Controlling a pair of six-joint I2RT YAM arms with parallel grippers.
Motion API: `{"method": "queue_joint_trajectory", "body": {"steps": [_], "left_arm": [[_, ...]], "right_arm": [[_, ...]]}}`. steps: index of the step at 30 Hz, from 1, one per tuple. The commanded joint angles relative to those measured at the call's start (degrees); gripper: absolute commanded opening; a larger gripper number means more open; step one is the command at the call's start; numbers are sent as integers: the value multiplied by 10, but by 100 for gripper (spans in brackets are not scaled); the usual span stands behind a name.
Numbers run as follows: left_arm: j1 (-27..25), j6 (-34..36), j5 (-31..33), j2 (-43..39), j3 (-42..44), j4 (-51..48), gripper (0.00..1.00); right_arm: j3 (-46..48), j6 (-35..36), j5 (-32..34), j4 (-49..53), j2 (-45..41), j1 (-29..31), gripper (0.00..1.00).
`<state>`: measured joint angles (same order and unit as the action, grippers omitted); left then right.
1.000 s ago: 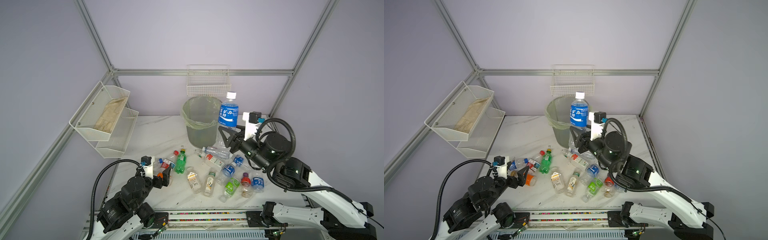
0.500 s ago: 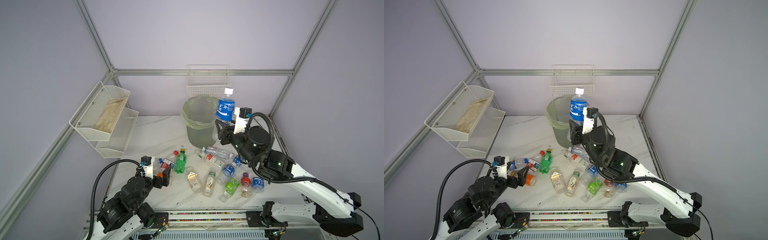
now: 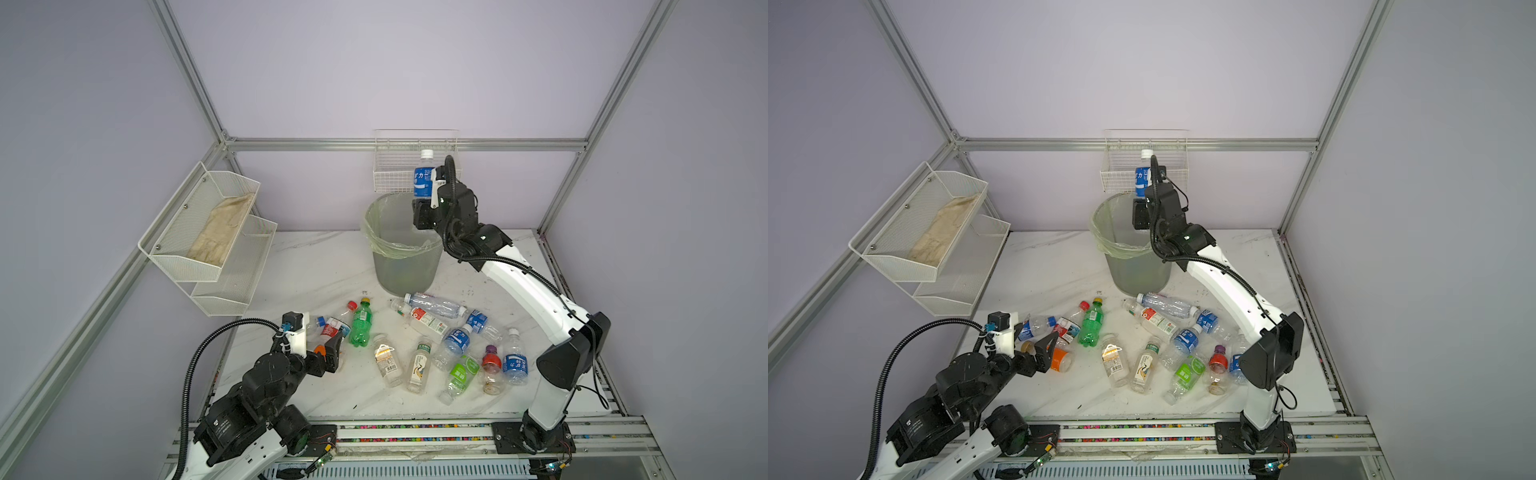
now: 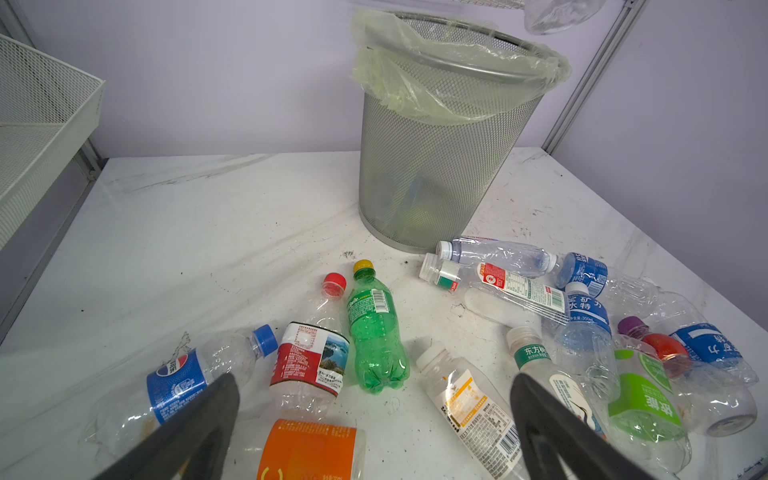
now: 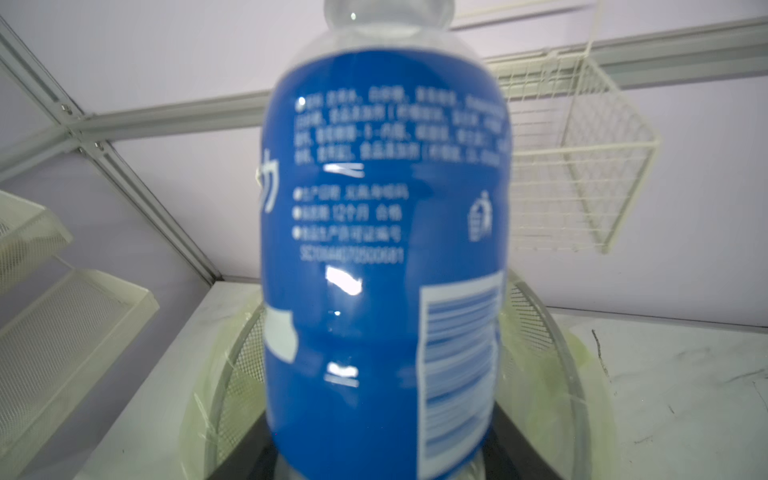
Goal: Throw the plastic bottles in the bin
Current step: 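Open the right gripper to drop the bottle into the wastebasket, then withdraw the right gripper from the wastebasket while the left gripper moves toward the orange-labelled bottle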
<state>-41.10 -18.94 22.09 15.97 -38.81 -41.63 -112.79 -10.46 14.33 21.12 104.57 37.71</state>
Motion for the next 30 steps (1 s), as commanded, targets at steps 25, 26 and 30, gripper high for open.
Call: {"method": "queue_joint_trajectory", "body": {"steps": [25, 26, 30], "left_arm": [[-5, -2, 3, -5, 3, 16, 100], [-4, -2, 2, -5, 3, 16, 100], [-4, -3, 1, -1, 3, 17, 100]], "right_arm": [[-188, 29, -1, 106, 49, 8, 97], [-170, 30, -2, 90, 32, 8, 97], [-119, 38, -3, 66, -18, 8, 97]]}}
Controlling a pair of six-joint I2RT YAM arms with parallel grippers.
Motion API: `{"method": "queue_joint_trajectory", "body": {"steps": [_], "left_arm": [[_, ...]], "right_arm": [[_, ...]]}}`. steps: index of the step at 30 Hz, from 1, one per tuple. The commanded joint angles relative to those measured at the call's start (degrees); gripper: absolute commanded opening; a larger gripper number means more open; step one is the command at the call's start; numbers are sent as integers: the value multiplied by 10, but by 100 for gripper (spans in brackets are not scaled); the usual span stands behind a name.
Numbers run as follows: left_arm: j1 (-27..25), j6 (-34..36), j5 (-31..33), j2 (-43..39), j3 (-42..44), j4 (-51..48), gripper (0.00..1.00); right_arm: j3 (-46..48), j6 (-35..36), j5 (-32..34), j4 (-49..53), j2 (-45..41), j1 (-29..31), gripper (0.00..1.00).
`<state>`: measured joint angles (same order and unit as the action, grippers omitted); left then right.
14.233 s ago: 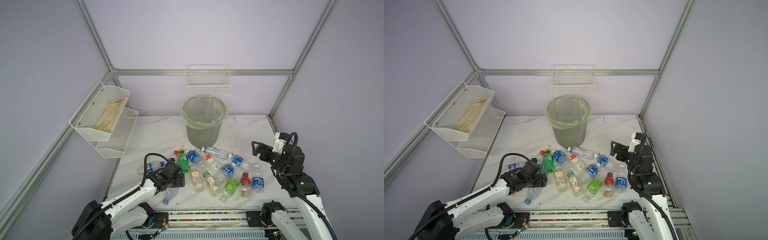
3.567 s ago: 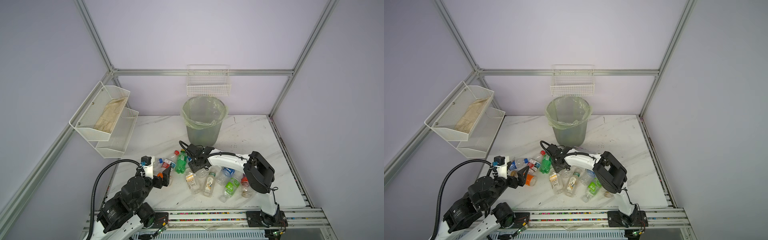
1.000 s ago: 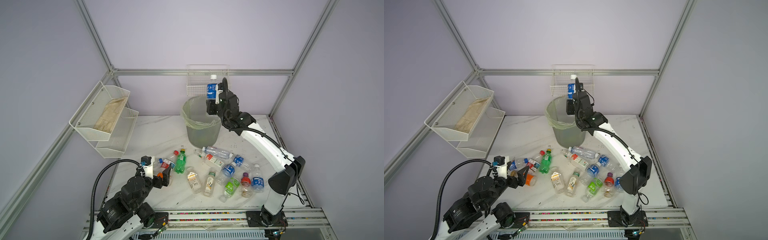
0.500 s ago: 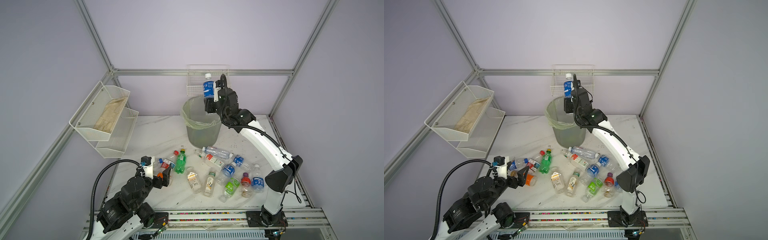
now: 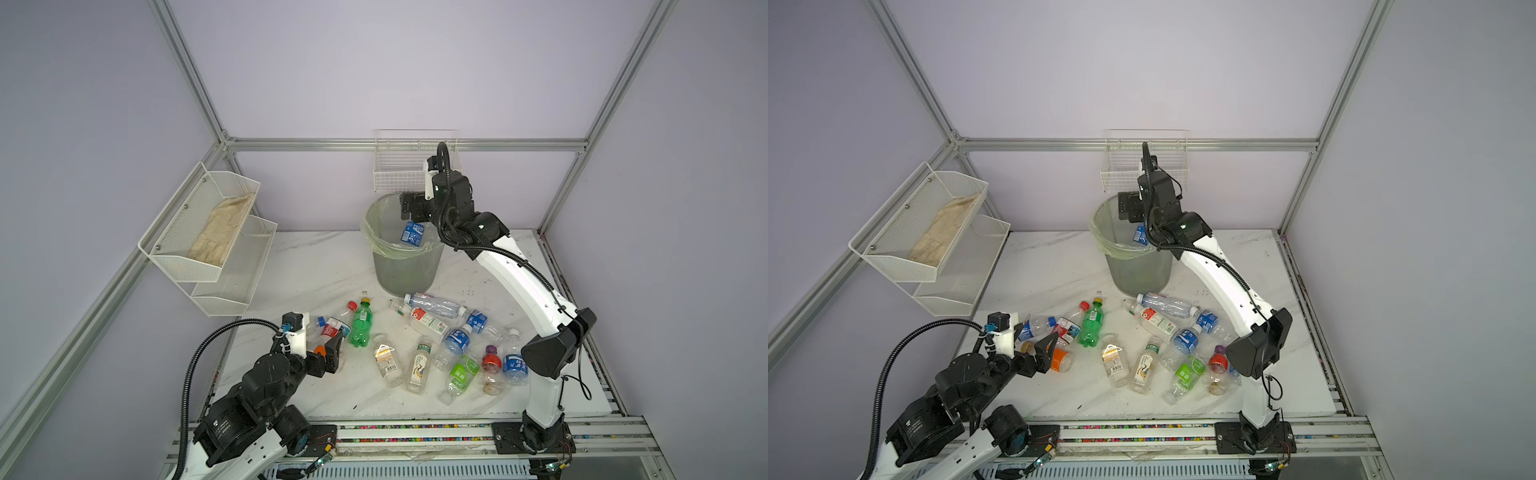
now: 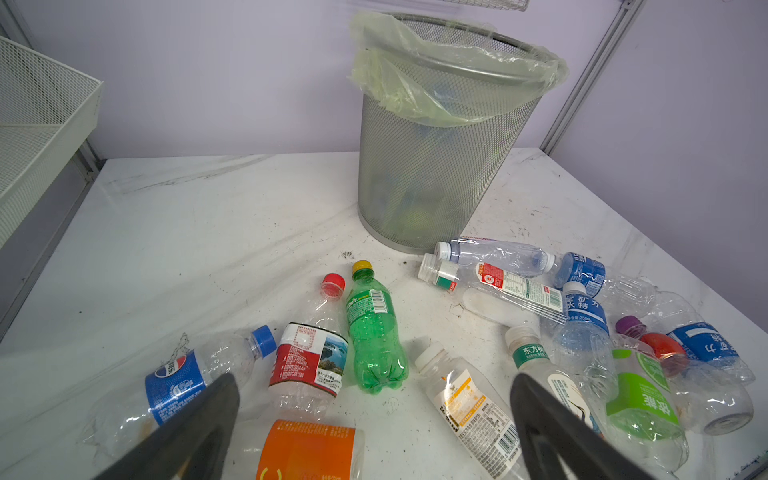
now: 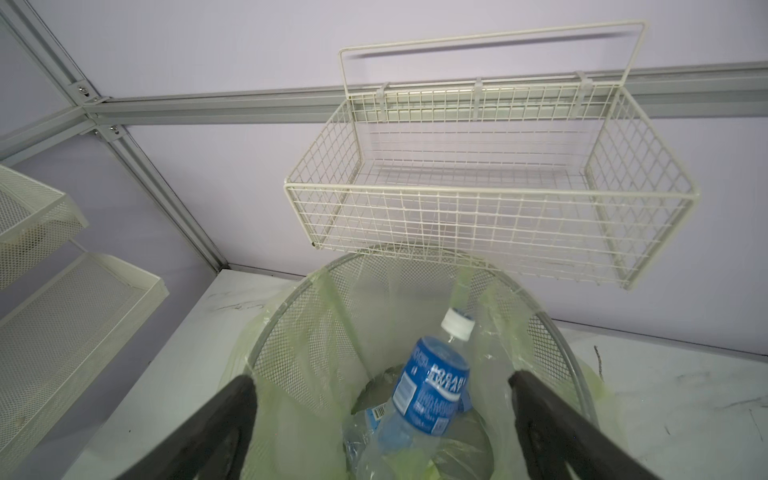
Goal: Throw the plastic bottles in the bin
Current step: 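Withdraw the right gripper from the wastebasket while the left gripper moves toward the orange-labelled bottle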
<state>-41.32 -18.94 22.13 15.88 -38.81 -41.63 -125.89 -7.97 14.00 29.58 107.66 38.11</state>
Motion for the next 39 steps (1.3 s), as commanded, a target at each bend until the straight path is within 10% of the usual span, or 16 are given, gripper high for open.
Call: {"method": "queue_joint_trajectory", "body": {"steps": [1, 24, 39], "left_arm": [[-3, -3, 1, 0, 3, 16, 100], [-2, -36, 27, 43, -3, -1, 100], [-1, -297, 102, 132, 20, -34, 100]], "right_arm": [[22, 13, -1, -18, -58, 4, 97], [386, -70, -80, -93, -324, 4, 97], [463, -124, -87, -30, -333, 1, 97]]}}
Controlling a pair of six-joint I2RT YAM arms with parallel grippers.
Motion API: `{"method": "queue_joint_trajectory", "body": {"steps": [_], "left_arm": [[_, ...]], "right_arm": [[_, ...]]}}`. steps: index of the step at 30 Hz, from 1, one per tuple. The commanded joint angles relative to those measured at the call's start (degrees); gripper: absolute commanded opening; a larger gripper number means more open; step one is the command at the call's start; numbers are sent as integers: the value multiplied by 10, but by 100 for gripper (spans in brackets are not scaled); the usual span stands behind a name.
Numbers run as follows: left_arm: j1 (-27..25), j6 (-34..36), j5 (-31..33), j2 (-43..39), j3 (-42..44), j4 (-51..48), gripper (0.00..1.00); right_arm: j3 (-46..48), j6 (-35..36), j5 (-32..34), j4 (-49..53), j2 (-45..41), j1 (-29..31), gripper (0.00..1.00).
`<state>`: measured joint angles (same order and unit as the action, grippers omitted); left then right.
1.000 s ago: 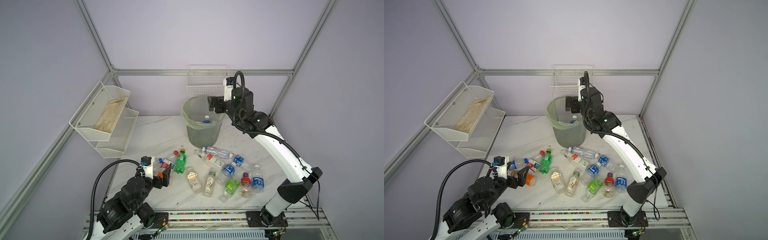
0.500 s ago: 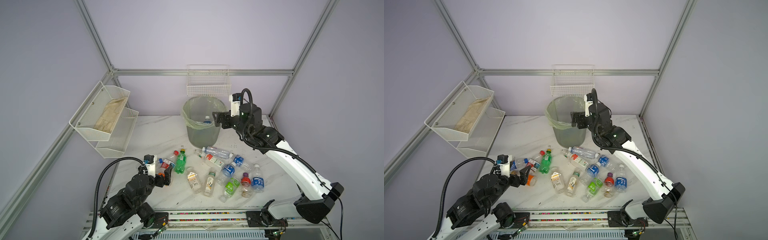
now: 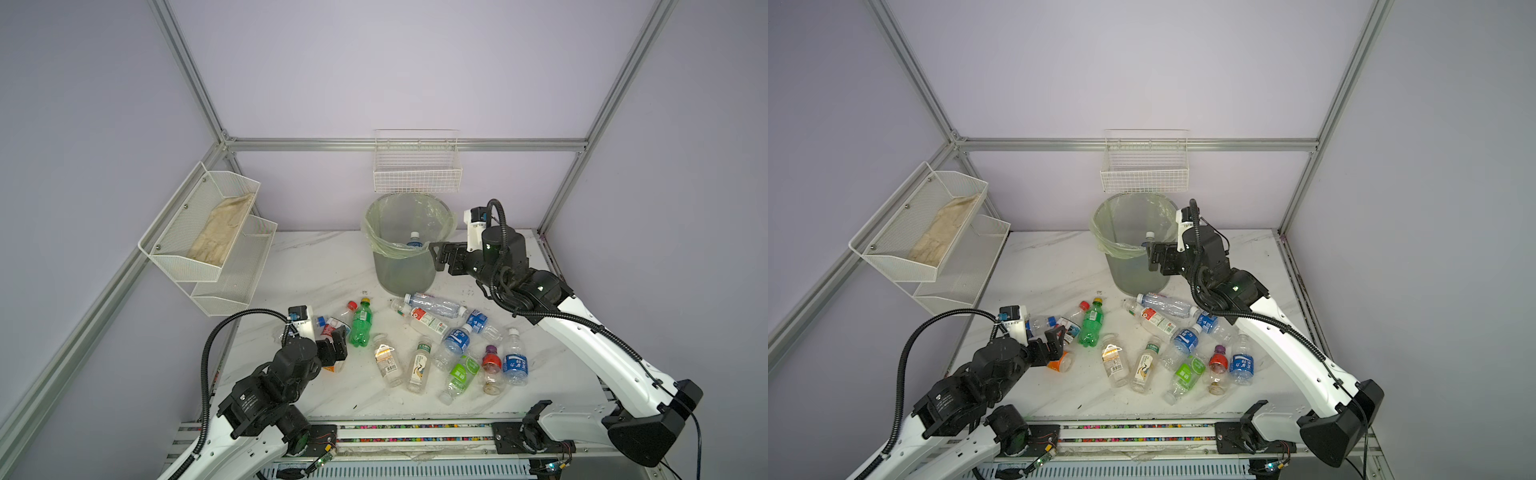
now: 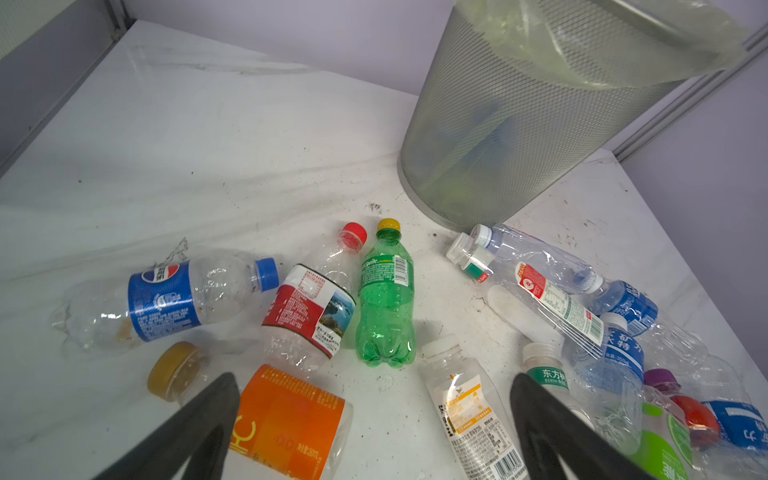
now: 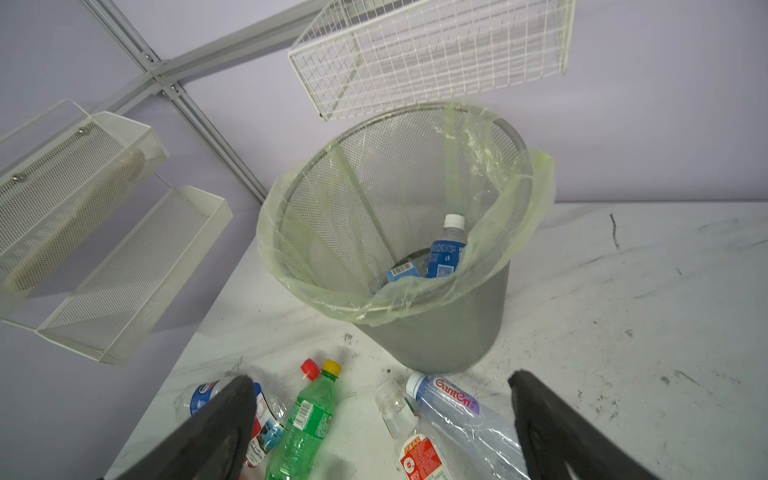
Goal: Throw the plastic bottles in the bin
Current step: 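Withdraw the right gripper from the wastebasket while the left gripper moves toward the orange-labelled bottle, then lower the left gripper and grasp the yellow-capped orange-labelled bottle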
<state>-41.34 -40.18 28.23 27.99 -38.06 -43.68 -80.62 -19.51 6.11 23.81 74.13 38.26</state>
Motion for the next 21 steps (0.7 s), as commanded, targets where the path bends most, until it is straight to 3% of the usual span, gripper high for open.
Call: {"method": "queue_joint_trajectory", "body": {"steps": [1, 11, 21], "left_arm": [[-1, -104, 50, 16, 9, -20, 100], [24, -219, 79, 32, -15, -69, 100], [166, -285, 2, 113, -35, -151, 100]], "right_arm": [[15, -5, -8, 32, 2, 0, 97], [61, -3, -28, 39, -12, 0, 97], [81, -6, -25, 45, -22, -1, 97]]}}
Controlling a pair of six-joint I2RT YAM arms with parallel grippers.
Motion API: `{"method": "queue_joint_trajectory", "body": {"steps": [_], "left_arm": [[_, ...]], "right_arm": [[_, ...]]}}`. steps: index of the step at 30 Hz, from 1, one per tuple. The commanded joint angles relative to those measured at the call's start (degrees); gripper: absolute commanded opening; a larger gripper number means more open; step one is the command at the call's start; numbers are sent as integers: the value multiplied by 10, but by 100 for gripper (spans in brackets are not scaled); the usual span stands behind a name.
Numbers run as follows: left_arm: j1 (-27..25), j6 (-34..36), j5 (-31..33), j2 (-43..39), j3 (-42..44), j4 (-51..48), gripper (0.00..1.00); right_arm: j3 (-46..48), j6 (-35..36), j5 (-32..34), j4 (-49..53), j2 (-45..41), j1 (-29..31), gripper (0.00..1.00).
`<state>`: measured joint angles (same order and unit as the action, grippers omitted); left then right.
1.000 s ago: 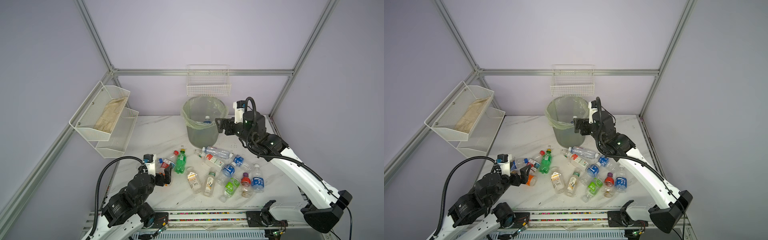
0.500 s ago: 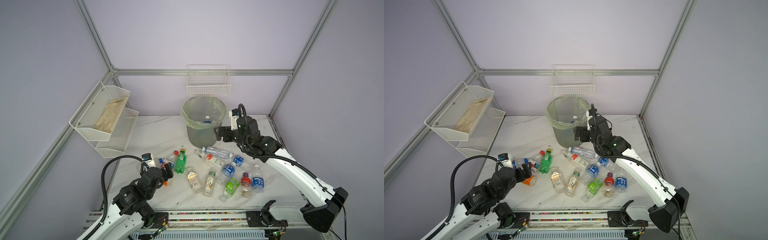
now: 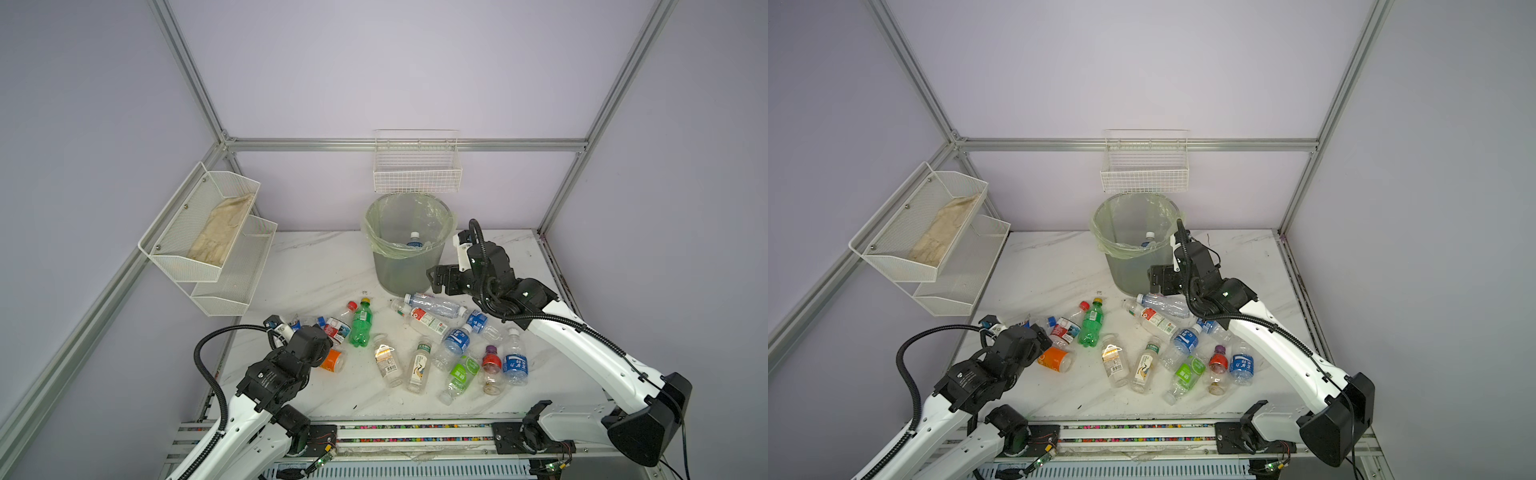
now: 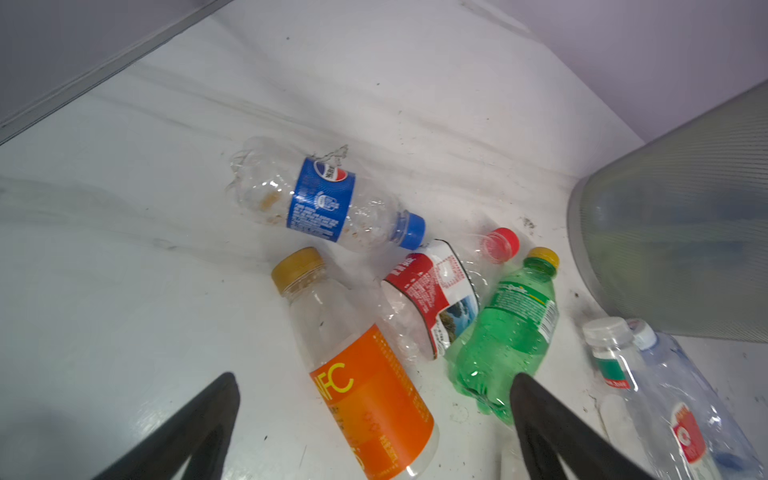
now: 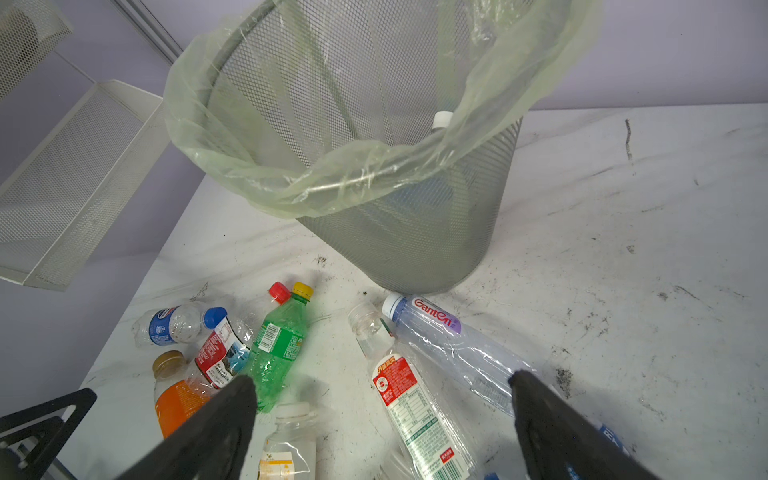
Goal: Throw the plastic bottles in the bin
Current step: 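Lower the left gripper and grasp the yellow-capped orange-labelled bottle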
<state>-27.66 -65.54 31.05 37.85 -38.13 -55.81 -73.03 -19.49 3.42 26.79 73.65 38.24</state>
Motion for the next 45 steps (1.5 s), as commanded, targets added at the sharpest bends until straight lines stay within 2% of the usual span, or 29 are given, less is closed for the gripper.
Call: {"method": "queue_joint_trajectory", "body": {"steps": [1, 8, 18, 22, 42, 45], "left_arm": [[41, -30, -37, 26, -36, -31, 100], [78, -42, -87, 94, -30, -24, 100], [107, -72, -140, 108, 21, 19, 100], [109, -81, -151, 117, 36, 30, 92], [112, -102, -178, 184, 97, 120, 79], [112, -103, -188, 193, 108, 139, 72]], "right_arm": [[8, -9, 2, 15, -20, 0, 97], [25, -17, 7, 16, -30, 0, 97], [34, -29, 11, 17, -32, 0, 97], [41, -31, 11, 15, -33, -1, 97], [70, -38, 16, 8, -41, 0, 97], [75, -39, 18, 8, -43, 0, 97]]}}
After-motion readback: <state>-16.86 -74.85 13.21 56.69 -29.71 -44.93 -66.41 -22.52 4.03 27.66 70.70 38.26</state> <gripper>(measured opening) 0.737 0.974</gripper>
